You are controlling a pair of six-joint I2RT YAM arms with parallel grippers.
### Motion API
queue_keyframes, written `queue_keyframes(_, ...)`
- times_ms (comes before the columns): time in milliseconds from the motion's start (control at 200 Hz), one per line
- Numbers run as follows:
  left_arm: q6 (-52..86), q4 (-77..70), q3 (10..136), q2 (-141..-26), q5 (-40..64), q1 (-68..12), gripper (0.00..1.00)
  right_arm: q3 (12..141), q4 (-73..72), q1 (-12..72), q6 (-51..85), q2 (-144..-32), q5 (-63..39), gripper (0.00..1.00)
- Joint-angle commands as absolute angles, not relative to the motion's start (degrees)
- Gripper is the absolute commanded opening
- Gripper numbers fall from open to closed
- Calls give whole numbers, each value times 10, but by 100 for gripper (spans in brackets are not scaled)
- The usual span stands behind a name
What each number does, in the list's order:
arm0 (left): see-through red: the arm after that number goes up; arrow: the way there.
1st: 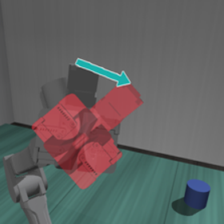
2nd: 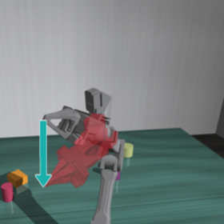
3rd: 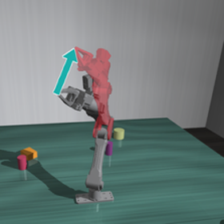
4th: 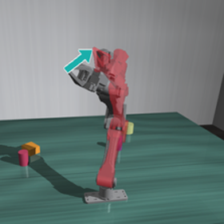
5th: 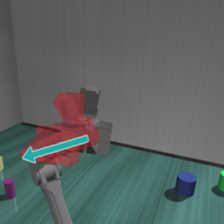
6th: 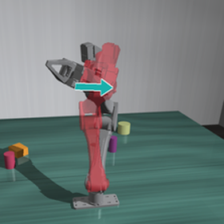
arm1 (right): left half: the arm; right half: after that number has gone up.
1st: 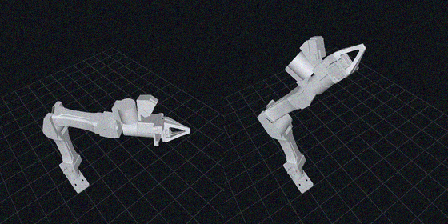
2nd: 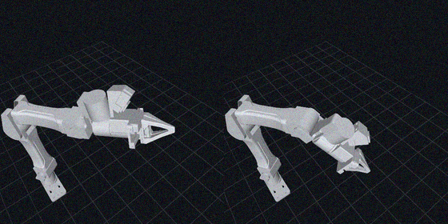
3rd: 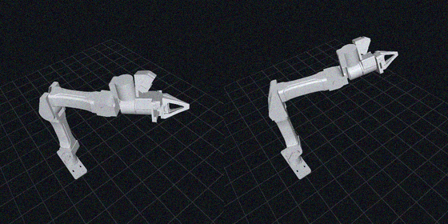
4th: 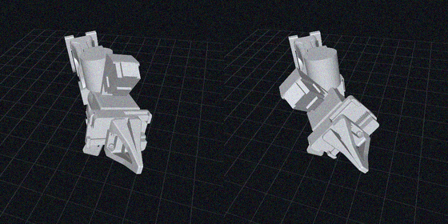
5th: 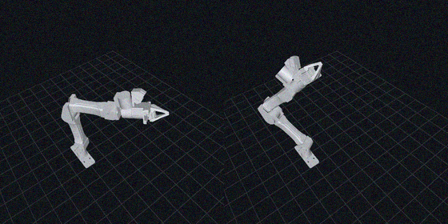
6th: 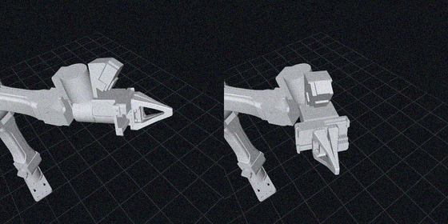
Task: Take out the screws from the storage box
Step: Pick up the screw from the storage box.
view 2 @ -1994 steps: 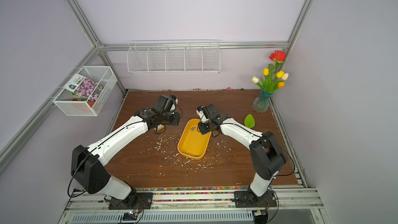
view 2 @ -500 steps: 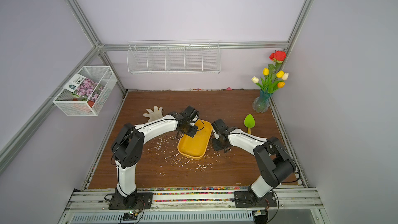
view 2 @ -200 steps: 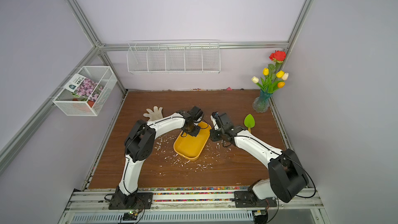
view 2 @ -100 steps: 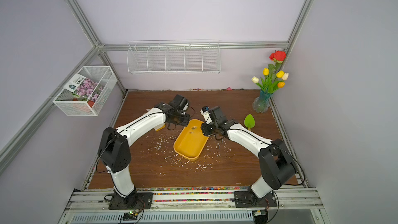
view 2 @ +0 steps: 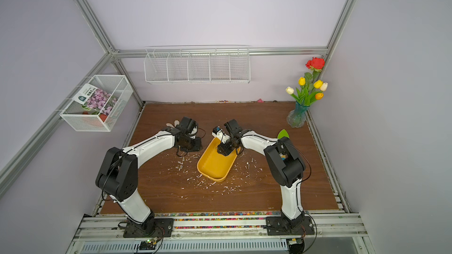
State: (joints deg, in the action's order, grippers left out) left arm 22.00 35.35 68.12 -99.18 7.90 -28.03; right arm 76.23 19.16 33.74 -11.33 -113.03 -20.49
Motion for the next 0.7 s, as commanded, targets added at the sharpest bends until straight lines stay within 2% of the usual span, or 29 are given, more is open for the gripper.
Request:
queue_keyframes(0, 236, 311, 670, -978, 101, -280, 45, 769, 208, 340, -186, -1138, -222, 47)
queue_keyframes(325, 229, 303, 665, -978, 95, -279, 45, 796, 219, 340, -198, -1183, -196, 40)
queue_keyframes(695, 232, 296, 660, -981, 97, -279, 45, 822, 232, 345, -196, -1219, -200, 38)
